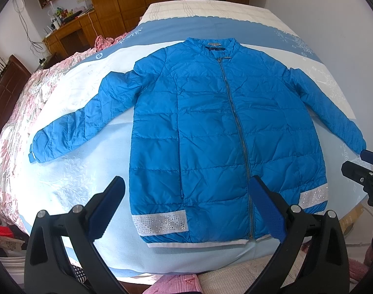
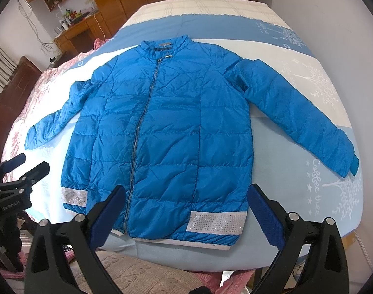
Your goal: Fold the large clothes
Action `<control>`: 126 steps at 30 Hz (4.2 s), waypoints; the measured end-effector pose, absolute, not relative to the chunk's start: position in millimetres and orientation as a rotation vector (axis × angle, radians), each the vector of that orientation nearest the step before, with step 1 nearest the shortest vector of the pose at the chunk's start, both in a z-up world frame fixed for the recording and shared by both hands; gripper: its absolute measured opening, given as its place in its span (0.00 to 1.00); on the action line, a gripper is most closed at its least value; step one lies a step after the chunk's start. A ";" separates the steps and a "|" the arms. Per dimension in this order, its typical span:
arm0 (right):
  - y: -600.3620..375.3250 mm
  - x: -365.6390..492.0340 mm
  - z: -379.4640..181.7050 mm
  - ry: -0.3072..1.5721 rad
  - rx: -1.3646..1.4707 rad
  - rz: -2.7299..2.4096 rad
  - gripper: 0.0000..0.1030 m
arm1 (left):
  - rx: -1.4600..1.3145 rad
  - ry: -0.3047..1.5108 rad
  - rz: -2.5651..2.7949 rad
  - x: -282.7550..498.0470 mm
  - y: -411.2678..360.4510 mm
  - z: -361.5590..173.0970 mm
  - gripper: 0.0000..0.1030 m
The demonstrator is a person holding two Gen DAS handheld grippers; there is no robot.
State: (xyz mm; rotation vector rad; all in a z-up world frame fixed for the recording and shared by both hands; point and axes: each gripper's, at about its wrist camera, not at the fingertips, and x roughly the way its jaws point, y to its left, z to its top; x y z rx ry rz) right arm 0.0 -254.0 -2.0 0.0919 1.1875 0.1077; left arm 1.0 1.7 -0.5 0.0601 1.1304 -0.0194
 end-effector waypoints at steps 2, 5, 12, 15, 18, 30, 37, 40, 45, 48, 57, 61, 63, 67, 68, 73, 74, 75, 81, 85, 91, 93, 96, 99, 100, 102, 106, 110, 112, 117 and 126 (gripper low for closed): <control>-250.9 1.3 -3.4 1.188 0.093 0.108 0.96 | 0.061 1.129 -0.020 1.0 1.7 -0.5 0.97; -250.0 1.3 -4.0 1.187 0.094 0.108 0.96 | 0.064 1.128 -0.019 0.7 2.7 -1.4 0.97; -254.2 3.0 -5.4 1.189 0.098 0.104 0.96 | 0.070 1.133 -0.017 1.7 0.1 -3.1 0.97; -253.7 3.1 -4.6 1.181 0.099 0.096 0.96 | 0.074 1.135 -0.016 2.7 -1.0 -3.6 0.97; -258.6 6.5 -7.6 1.178 0.112 0.099 0.96 | 0.083 1.137 -0.016 4.5 -3.7 -3.5 0.97; -368.8 25.0 -61.9 1.215 0.477 -0.014 0.96 | 0.067 1.256 -0.149 65.1 -41.7 -42.7 0.97; -531.8 15.4 -99.4 1.134 0.814 -0.275 0.96 | 0.153 1.160 -0.298 127.9 -112.3 -48.8 0.97; -587.4 8.5 -120.9 1.122 0.960 -0.350 0.94 | 0.208 1.138 -0.335 158.1 -147.7 -54.0 0.97; -636.4 4.9 -144.2 1.147 0.987 -0.478 0.91 | 0.165 1.174 -0.352 211.9 -185.8 -70.4 0.97; -656.1 4.2 -158.1 1.136 1.053 -0.488 0.90 | 0.143 1.203 -0.354 237.9 -203.7 -84.0 0.97; -686.0 18.9 -172.3 1.081 1.080 -0.454 0.73 | 0.082 1.299 -0.332 276.1 -216.4 -128.0 0.96; -693.7 26.9 -171.6 1.055 1.081 -0.429 0.31 | 0.043 1.320 -0.306 287.9 -208.6 -143.2 0.96; -692.4 26.8 -167.1 0.995 1.145 -0.358 0.19 | 0.027 1.331 -0.298 292.8 -204.4 -149.8 0.96; -667.7 41.6 -124.8 0.878 1.071 -0.224 0.17 | 0.009 1.336 -0.288 297.4 -193.0 -154.6 0.96; -659.1 48.9 -114.0 0.862 1.048 -0.179 0.17 | 0.004 1.336 -0.285 297.8 -188.8 -154.4 0.96; -581.7 111.1 -61.3 0.887 0.798 -0.005 0.17 | 0.010 1.315 -0.276 293.1 -167.5 -146.2 0.96; -568.4 120.0 -57.5 0.896 0.774 0.029 0.16 | 0.010 1.313 -0.272 292.1 -162.8 -144.8 0.96; -548.3 134.1 -53.6 0.912 0.737 0.077 0.16 | 0.003 1.311 -0.267 290.7 -155.3 -143.0 0.96; -457.6 185.3 -51.5 1.005 0.568 0.227 0.16 | -0.034 1.284 -0.228 285.5 -112.8 -129.4 0.96; -413.2 207.2 -58.7 1.066 0.451 0.240 0.16 | -0.066 1.275 -0.213 277.8 -87.9 -122.1 0.96; -363.0 224.0 -73.1 1.141 0.369 0.352 0.19 | -0.115 1.268 -0.197 273.4 -59.9 -116.4 0.96; -354.7 223.3 -75.0 1.161 0.384 0.450 0.20 | -0.134 1.271 -0.195 271.9 -50.4 -116.0 0.96; -349.3 216.2 -71.1 1.163 0.368 0.485 0.28 | -0.177 1.280 -0.221 270.1 -45.0 -117.8 0.96; -362.1 206.7 -64.5 1.142 0.363 0.443 0.28 | -0.201 1.295 -0.264 269.2 -51.7 -122.4 0.96; -374.2 201.6 -62.2 1.135 0.370 0.412 0.28 | -0.196 1.304 -0.278 269.5 -59.0 -125.1 0.96; -384.9 198.4 -61.2 1.130 0.372 0.345 0.28 | -0.181 1.325 -0.321 271.4 -78.3 -131.1 0.96; -424.5 181.1 -65.7 1.129 0.368 0.191 0.28 | -0.153 1.353 -0.388 280.3 -122.3 -142.5 0.96; -459.1 163.4 -72.6 1.134 0.400 0.092 0.28 | -0.098 1.374 -0.399 290.7 -158.5 -154.1 0.58; -470.0 157.2 -77.4 1.137 0.420 0.064 0.28 | -0.070 1.362 -0.407 291.4 -171.1 -154.3 0.48; -483.8 152.9 -78.5 1.117 0.451 0.036 0.28 | -0.177 1.280 -0.426 285.1 -152.5 -132.4 0.03; -464.7 177.9 -75.1 1.081 0.504 0.140 0.28 | -0.218 1.061 -0.212 264.0 -42.4 -72.8 0.01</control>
